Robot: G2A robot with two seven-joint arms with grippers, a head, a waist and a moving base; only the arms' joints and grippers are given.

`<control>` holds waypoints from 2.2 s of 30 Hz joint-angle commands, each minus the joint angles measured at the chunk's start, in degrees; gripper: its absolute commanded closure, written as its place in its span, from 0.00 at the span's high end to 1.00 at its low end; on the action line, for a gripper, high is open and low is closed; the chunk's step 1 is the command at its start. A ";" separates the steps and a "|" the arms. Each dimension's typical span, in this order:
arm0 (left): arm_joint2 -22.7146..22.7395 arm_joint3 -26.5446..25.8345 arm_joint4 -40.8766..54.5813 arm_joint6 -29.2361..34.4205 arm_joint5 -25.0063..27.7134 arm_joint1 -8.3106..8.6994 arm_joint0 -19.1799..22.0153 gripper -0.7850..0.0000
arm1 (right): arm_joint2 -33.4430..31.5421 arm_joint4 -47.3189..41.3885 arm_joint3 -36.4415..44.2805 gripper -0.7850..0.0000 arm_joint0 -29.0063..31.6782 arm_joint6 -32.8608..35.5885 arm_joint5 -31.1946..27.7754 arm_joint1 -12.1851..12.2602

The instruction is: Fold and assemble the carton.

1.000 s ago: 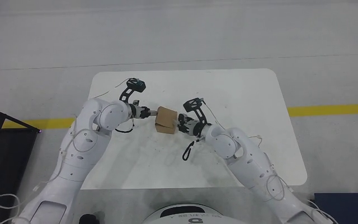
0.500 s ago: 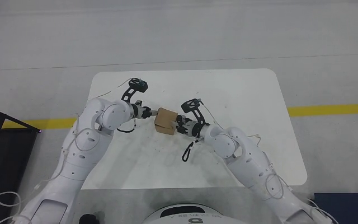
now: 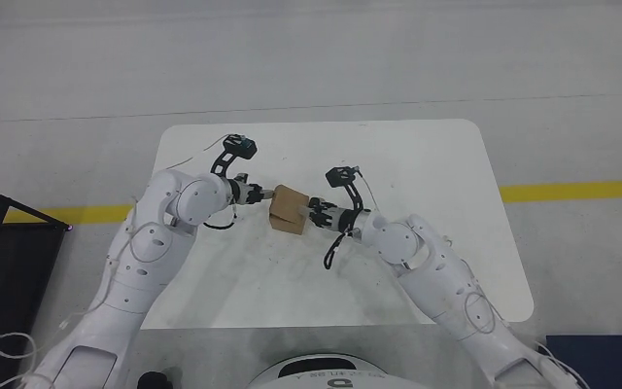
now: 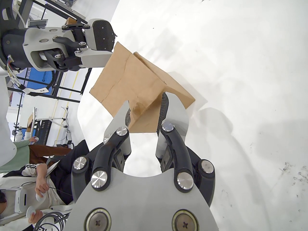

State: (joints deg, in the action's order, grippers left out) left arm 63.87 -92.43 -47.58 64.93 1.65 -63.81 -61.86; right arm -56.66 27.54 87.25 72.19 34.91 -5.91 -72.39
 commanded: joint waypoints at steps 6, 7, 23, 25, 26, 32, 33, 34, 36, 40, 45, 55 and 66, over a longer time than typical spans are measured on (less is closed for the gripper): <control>-1.39 0.42 0.26 -0.12 -0.35 -0.31 0.93 0.71 | 0.45 0.17 -0.14 0.36 -0.32 0.47 0.10 -0.04; -1.52 0.44 0.22 -0.11 -0.28 -0.34 1.04 0.71 | 0.50 0.23 -0.14 0.36 -0.35 0.59 0.09 -0.04; -2.52 0.26 -0.34 -0.02 -0.08 -0.42 1.01 0.62 | 1.67 2.60 0.54 0.33 -0.67 1.94 0.86 0.00; -2.57 0.22 -0.42 0.05 -0.02 -0.41 0.99 0.62 | 1.71 2.73 0.61 0.33 -0.64 1.99 0.83 0.02; -2.57 0.20 -0.31 0.06 0.02 -0.41 0.98 0.62 | 1.71 2.73 0.63 0.34 -0.63 1.99 0.84 0.03; -2.81 0.18 -0.48 0.06 0.12 -0.42 0.91 0.65 | 1.85 3.24 0.73 0.34 -0.71 2.32 0.91 0.07; -2.82 0.18 -0.49 0.05 0.10 -0.43 0.91 0.65 | 1.89 3.29 0.72 0.33 -0.72 2.38 0.91 0.07; -2.86 0.18 -0.55 0.12 0.18 -0.42 0.93 0.65 | 1.91 3.39 0.69 0.33 -0.75 2.40 0.98 0.08; -2.78 0.28 -0.70 0.05 0.07 -0.41 0.98 0.65 | 1.95 3.42 0.63 0.32 -0.80 2.49 1.12 0.07; -2.38 0.56 -1.44 -0.40 -0.18 -0.32 1.04 0.69 | 2.04 3.56 0.49 0.31 -0.94 2.56 1.43 0.06; -1.60 0.79 -2.10 -0.72 -0.46 -0.17 1.09 0.78 | 2.04 3.64 0.52 0.32 -1.00 2.47 1.61 0.06; 0.83 -0.29 0.63 -1.87 -0.40 0.06 0.69 0.86 | 1.80 3.80 0.87 0.32 -0.72 2.42 1.46 0.18; -2.40 0.39 -2.13 -2.98 2.14 -0.18 0.20 0.82 | 1.46 3.80 1.41 0.31 -0.34 2.56 1.51 0.33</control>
State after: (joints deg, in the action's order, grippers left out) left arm 61.70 -92.19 -49.41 62.01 3.89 -63.95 -61.74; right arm -55.18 31.33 88.61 71.82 37.44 -4.40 -72.07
